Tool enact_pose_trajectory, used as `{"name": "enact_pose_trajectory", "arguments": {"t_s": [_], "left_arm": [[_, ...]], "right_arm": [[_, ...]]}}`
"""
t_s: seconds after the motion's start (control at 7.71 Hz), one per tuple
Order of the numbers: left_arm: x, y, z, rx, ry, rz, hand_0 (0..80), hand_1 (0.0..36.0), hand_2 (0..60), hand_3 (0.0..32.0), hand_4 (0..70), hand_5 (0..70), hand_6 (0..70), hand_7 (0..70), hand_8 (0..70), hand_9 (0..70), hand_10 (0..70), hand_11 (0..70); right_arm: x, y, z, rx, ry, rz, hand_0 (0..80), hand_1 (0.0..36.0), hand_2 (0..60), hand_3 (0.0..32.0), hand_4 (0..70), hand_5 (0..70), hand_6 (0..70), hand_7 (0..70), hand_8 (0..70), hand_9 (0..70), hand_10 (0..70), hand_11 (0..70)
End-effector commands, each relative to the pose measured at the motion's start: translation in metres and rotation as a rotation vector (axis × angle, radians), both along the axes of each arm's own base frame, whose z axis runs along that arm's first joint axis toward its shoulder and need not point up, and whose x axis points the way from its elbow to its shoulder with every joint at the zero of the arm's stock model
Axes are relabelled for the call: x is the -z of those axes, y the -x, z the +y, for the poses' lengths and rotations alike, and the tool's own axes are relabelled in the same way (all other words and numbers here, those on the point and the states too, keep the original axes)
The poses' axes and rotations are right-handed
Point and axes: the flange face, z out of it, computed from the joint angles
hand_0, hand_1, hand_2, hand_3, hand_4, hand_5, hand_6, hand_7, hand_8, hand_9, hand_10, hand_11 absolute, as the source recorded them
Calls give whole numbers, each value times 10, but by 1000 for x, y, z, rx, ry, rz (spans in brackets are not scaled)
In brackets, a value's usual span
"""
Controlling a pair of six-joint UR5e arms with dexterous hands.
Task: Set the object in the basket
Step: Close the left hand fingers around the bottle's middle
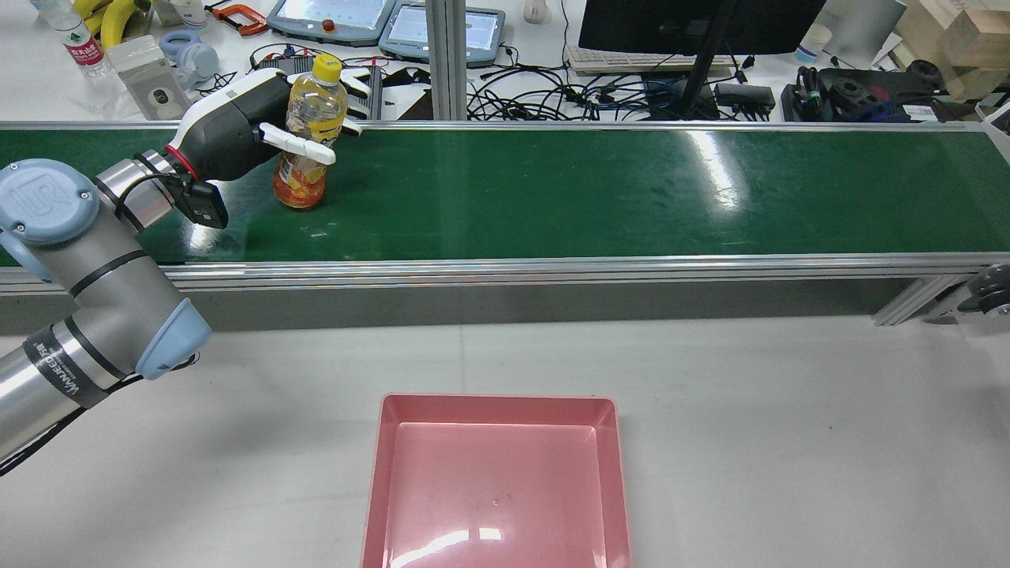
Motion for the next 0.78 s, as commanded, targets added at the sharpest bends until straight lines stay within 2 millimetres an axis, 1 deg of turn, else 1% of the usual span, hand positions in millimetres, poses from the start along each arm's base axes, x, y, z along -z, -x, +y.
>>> {"name": "enact_pose_trajectory", "arguments": {"t_s": [0.0, 0.13, 0.26, 0.39, 0.52, 0.65], "left_arm": [[8, 6, -3, 9, 16, -13, 517, 245, 600, 0, 700, 700, 700, 700, 700, 700, 700, 700], [16, 8, -1, 8, 5, 2, 501, 267, 600, 0, 700, 700, 700, 700, 700, 700, 700, 700], [30, 12, 3, 7, -15, 19, 492, 272, 600, 0, 700, 700, 700, 700, 700, 700, 700, 700], [43, 11, 9, 1, -31, 31, 490, 266, 600, 0, 700, 700, 700, 700, 700, 700, 700, 700], [65, 6, 10, -6, -56, 51, 487, 261, 600, 0, 700, 700, 700, 700, 700, 700, 700, 700], [87, 8, 18, -11, -87, 76, 489, 265, 600, 0, 700, 700, 700, 700, 700, 700, 700, 700]], "right_arm": [[0, 0, 0, 0, 0, 0, 0, 0, 0, 0, 0, 0, 0, 0, 0, 0, 0, 0], [0, 0, 0, 0, 0, 0, 0, 0, 0, 0, 0, 0, 0, 0, 0, 0, 0, 0], [0, 0, 0, 0, 0, 0, 0, 0, 0, 0, 0, 0, 0, 0, 0, 0, 0, 0], [0, 0, 0, 0, 0, 0, 0, 0, 0, 0, 0, 0, 0, 0, 0, 0, 0, 0], [0, 0, 0, 0, 0, 0, 0, 0, 0, 0, 0, 0, 0, 0, 0, 0, 0, 0], [1, 0, 0, 0, -2, 0, 0, 0, 0, 0, 0, 0, 0, 0, 0, 0, 0, 0]]}}
